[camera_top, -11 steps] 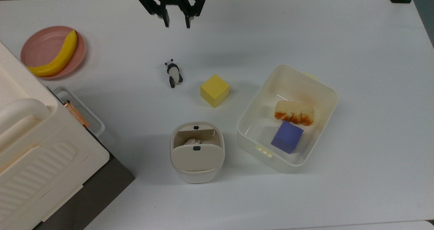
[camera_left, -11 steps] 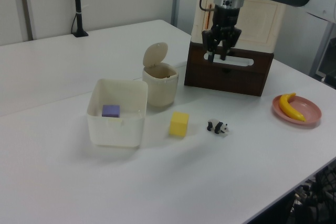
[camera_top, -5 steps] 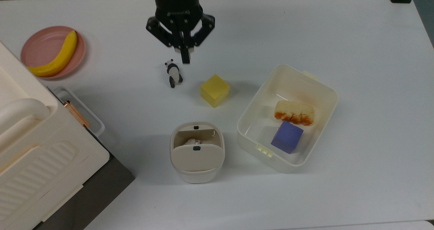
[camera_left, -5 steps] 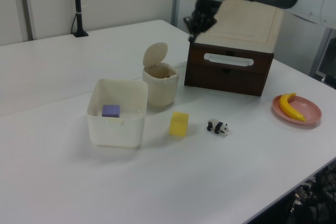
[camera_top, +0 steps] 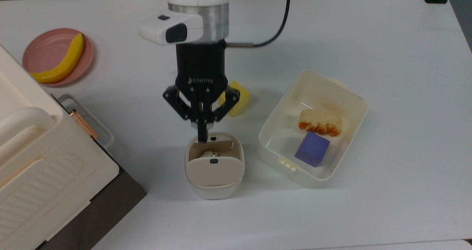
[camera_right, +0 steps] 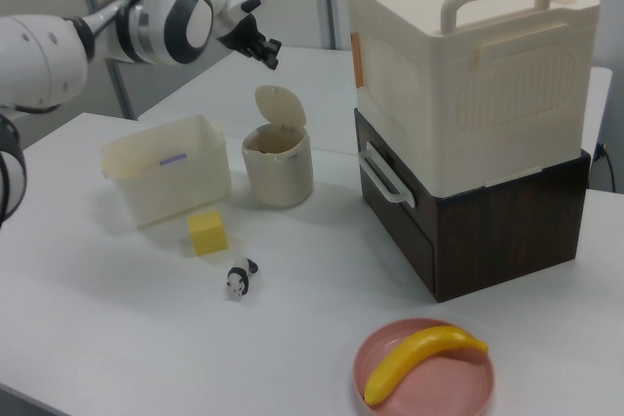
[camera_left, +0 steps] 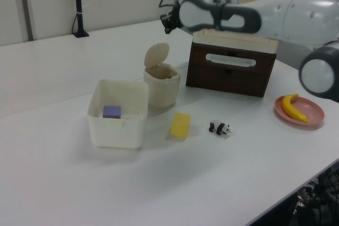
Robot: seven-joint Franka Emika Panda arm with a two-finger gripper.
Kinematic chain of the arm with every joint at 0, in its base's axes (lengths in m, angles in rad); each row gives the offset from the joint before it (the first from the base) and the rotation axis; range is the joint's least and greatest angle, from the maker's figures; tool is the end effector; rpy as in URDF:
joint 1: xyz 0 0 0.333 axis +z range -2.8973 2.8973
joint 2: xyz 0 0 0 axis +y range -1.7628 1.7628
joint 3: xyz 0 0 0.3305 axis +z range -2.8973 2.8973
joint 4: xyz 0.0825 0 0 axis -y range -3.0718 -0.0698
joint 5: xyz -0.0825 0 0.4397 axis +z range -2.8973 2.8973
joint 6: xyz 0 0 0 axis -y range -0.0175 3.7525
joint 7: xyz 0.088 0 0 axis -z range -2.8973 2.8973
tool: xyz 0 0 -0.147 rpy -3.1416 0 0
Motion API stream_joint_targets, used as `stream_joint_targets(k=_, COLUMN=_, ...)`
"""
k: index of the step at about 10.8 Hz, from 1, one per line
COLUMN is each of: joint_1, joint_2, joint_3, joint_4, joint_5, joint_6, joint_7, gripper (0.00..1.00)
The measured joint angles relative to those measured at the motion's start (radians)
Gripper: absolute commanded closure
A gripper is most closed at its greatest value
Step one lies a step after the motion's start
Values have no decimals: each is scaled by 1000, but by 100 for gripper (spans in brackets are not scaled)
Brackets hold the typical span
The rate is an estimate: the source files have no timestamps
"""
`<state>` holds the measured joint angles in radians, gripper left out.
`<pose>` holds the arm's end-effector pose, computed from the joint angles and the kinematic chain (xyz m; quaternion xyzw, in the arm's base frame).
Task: Close the trash can
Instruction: 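Move the gripper over the open lid of the cream trash can, then lower the gripper to push the raised lid down onto the can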
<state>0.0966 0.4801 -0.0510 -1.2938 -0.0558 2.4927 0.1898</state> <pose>0.8348 0.0465 0.5279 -0.9344 0.0457 -0.3532 0.0079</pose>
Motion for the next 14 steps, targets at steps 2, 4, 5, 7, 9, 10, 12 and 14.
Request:
stream_joint_targets(k=2, joint_1=7, joint_2=68, joint_3=-2, joint_4=54, joint_5=-48, joint_6=72, joint_7=45, gripper=100)
stream_joint_targets(k=4, joint_1=18, joint_2=98, joint_3=-4, joint_4=75, joint_5=-51, joint_6=75, joint_7=51, gripper=100)
stream_joint_targets(k=5, joint_1=22, joint_2=103, joint_3=-4, joint_4=75, joint_5=-51, joint_6=66, joint_7=51, gripper=100)
stream_joint_targets(k=7, joint_1=24, joint_2=111, joint_3=-4, joint_4=75, joint_5=-51, joint_6=-37, joint_7=51, gripper=100)
stream_joint_targets(k=9, joint_1=24, joint_2=111, joint_3=-5, joint_4=75, joint_5=-51, joint_6=-133, joint_7=50, gripper=100)
stream_joint_targets(k=10, joint_1=24, joint_2=111, joint_3=-5, joint_4=75, joint_5=-47, joint_6=-194, joint_7=36, gripper=100)
stream_joint_targets(k=12, joint_1=24, joint_2=112, joint_3=-6, joint_4=75, joint_5=10, joint_6=-301, joint_7=-28, gripper=100)
stream_joint_targets(k=14, joint_1=25, joint_2=116, joint_3=-6, joint_4=46, joint_5=30, joint_6=-331, joint_7=-51, gripper=100)
